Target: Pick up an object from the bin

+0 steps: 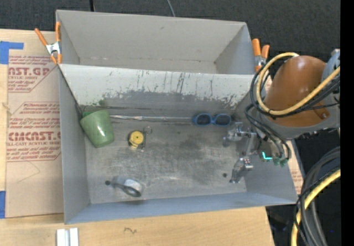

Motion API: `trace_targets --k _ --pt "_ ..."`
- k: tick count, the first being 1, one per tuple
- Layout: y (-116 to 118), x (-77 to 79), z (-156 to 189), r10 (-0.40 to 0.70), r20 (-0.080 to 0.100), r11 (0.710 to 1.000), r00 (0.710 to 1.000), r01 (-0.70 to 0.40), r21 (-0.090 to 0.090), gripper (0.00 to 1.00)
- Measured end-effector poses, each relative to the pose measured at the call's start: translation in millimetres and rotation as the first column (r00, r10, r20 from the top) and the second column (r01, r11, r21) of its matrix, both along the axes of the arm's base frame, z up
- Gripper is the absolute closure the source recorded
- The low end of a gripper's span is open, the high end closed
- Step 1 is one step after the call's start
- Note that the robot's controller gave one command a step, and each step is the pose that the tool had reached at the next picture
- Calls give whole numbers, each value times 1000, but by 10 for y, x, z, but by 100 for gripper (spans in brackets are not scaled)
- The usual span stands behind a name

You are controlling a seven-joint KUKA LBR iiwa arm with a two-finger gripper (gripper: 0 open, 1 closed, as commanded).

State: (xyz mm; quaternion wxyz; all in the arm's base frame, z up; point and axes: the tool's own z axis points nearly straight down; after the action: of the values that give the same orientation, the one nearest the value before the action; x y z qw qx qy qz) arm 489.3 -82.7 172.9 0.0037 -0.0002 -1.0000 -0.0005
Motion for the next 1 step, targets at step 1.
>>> trace_targets --k 1 --pt "-57 635 -120 -217 10 976 976 217 -1 0"
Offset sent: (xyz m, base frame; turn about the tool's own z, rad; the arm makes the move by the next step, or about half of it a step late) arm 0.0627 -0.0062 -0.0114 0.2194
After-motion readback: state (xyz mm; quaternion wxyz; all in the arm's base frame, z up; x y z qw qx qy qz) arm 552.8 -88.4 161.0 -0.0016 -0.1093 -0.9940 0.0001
